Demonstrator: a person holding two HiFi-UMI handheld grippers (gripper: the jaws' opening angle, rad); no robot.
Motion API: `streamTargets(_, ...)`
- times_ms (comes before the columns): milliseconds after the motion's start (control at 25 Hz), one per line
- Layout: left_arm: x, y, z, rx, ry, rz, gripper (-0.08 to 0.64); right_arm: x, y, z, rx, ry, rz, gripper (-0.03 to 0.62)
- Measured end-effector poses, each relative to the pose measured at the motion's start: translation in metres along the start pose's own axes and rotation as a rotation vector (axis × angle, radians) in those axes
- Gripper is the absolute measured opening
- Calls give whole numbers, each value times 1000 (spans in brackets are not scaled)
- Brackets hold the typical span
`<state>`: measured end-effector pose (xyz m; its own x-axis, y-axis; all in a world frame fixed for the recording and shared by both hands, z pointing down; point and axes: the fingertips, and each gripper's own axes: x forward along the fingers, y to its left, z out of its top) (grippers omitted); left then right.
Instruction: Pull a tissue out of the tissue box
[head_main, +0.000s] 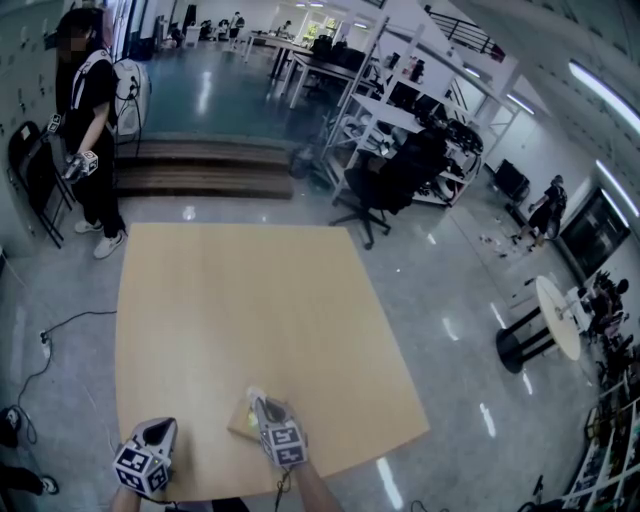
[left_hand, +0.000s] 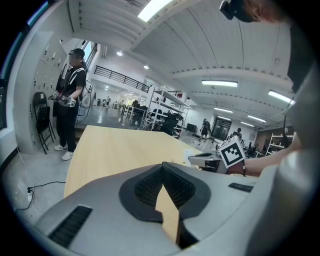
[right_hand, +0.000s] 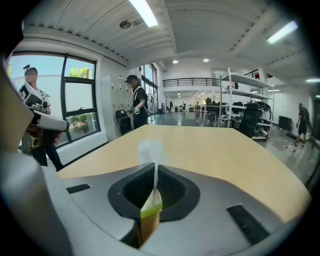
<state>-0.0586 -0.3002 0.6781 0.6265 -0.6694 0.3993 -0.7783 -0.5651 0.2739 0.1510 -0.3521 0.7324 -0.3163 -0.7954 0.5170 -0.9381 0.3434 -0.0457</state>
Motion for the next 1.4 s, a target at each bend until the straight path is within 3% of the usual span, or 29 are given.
streamTargets(1400, -8, 3, 2, 7, -30, -10, 8, -15, -7, 14, -17, -72, -77, 12)
